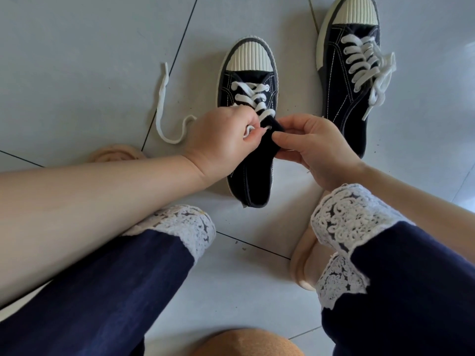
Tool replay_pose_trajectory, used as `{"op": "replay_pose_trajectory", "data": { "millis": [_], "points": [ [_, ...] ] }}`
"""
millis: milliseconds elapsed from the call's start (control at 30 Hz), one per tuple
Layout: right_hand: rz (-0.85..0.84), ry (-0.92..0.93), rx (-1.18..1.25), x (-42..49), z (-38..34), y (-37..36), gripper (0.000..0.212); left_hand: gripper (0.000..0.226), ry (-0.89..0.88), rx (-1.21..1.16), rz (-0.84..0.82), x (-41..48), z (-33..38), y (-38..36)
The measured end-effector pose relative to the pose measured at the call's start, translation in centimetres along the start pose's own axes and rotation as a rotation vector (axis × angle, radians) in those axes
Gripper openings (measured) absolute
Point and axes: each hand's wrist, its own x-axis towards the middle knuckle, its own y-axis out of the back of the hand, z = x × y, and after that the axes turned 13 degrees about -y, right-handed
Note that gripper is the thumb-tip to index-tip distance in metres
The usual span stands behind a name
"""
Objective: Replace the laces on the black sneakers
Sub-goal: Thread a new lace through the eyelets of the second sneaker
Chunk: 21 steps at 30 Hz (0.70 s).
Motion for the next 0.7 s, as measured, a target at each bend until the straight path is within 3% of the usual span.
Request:
{"op": "replay_pose_trajectory", "data": {
  "millis": [500, 700],
  "points": [
    [0.040, 0.042, -0.081, 0.04, -0.16, -0.28, 0.015, 0.020, -0.009, 0.060, -0.039, -0.27, 0.16, 0.20],
    [0.060, 0.058, -0.123, -0.04, -0.32, -0.38, 0.015, 0.028, -0.181, 0.143, -0.065, 0.06, -0.06, 0.53]
  ]
}}
